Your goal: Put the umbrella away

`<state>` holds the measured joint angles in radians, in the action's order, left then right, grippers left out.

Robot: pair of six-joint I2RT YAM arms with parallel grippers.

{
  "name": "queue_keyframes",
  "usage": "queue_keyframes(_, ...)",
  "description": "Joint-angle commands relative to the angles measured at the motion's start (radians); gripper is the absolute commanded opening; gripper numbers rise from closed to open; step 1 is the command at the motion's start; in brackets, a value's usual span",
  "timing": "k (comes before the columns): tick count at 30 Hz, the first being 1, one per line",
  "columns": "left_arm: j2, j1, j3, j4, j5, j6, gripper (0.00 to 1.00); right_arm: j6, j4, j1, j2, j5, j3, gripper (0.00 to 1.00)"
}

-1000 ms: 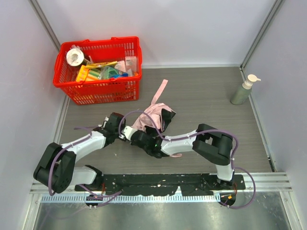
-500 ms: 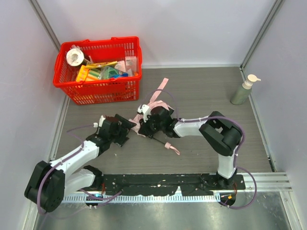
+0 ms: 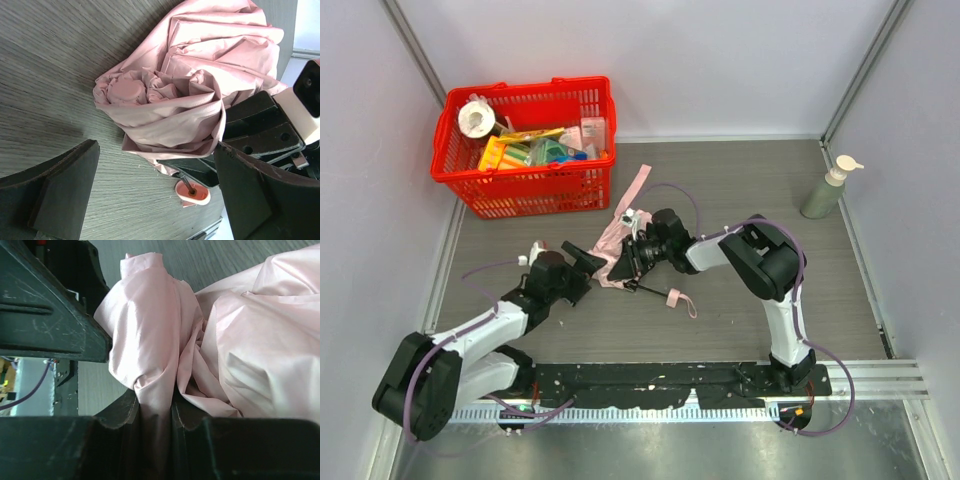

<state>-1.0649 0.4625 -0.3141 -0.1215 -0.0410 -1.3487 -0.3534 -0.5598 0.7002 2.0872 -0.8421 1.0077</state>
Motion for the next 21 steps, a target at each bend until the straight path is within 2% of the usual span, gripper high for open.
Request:
queue_keyframes(1,-0.050,-0.004,-0.023,-0.095,0.007,0.013,1.00,-0.050,0.301,-0.014,0.139,-0.049,-0.066,0.01)
queue_keyframes(12,-0.168,0.008,-0.045,-0.135,-0.028,0.005,1.00,-0.085,0.288,-0.025,0.180,-0.117,-0.011,0.01)
queue_keyframes(17,-0.213,0.030,-0.037,-0.136,-0.042,-0.012,0.96,-0.101,0.279,-0.027,0.182,-0.129,-0.001,0.01)
queue_keyframes(21,-0.103,0.042,0.020,-0.156,-0.062,0.025,0.98,-0.072,0.327,-0.028,0.177,-0.104,0.012,0.01)
